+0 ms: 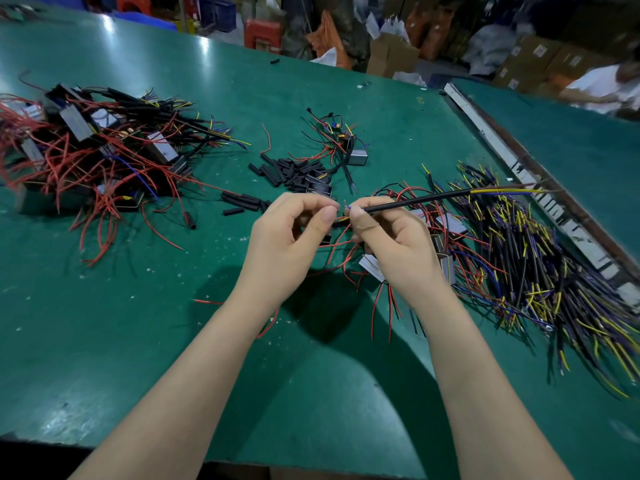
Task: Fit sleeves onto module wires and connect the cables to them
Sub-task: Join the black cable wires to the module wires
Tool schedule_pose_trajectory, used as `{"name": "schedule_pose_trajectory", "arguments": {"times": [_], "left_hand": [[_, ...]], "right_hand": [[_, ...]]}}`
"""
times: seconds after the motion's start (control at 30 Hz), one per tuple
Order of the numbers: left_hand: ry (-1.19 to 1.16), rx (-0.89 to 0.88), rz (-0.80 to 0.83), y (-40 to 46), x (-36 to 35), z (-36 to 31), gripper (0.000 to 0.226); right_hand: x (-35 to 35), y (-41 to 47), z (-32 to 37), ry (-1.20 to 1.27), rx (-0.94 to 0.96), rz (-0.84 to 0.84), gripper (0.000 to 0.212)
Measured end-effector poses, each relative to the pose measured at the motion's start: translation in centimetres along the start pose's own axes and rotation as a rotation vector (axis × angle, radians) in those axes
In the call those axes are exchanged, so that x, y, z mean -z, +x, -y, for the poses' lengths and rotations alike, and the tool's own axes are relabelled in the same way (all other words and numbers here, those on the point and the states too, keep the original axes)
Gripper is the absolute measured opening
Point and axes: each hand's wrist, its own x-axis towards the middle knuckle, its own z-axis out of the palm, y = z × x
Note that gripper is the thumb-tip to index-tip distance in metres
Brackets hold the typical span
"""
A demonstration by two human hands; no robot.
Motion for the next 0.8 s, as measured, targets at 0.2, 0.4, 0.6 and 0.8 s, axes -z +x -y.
{"name": "schedule_pose_trajectory", "arguments": {"times": [0.2, 0.4, 0.6, 0.8], "left_hand": [[0.032, -0.012, -0.016, 0.02, -0.11, 0.28, 0.02], [0.027, 0.008, -0.02, -0.06, -0.16, 0.31, 0.023], [0.06, -0.023, 0.002, -0.19, -0.33, 0.02, 0.023], [0.062, -0.032, 0.0, -0.21, -0.5, -0.18, 0.021]], "right_hand": [[-0.06, -0.03, -0.07, 0.012, 0.023, 0.021, 0.013], [-0.22, -0.09, -0.13, -0.007, 0.008, 0.046, 0.013], [0.2, -0.01, 0.02, -0.01, 0.027, 0.046, 0.013], [0.23, 0.03, 0.09, -0.055, 0.041, 0.045, 0.01]]}}
